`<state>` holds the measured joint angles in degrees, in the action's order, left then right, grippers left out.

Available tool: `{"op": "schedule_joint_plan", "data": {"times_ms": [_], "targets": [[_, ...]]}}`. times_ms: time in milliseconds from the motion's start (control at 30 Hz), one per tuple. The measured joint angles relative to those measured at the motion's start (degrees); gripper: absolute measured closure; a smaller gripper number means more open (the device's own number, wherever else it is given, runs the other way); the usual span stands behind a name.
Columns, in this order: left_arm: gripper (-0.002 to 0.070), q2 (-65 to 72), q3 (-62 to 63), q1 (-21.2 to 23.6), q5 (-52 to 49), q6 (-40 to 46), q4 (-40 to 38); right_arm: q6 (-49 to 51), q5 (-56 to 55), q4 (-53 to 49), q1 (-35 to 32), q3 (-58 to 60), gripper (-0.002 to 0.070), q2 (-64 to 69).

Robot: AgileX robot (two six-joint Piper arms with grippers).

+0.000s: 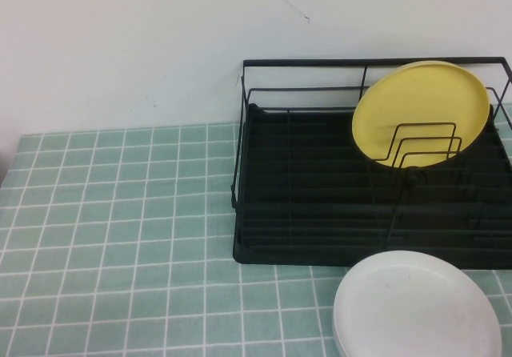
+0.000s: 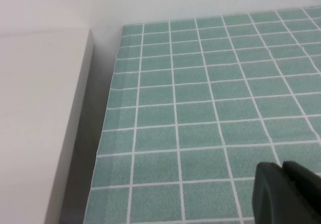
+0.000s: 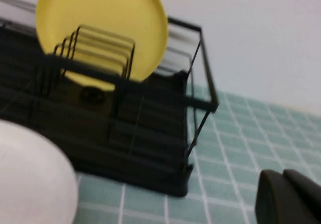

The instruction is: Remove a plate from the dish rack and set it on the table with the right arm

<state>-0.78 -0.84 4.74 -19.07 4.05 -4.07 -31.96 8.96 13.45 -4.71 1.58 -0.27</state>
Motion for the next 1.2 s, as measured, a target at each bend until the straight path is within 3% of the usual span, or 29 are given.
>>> {"op": "schedule_joint_plan", "data": {"times_ms": [233,1200], "targets": [[0.0679,0.0,0.0,0.0,0.0,0.0,0.0,1.8,10.7,0.3,-0.9,-0.1,0.0678,-0.4],[0.0678,0.0,0.0,0.0,0.0,-0.1,0.0,2.2,11.5,0.3,-0.9,-0.3,0.0678,-0.4]]}}
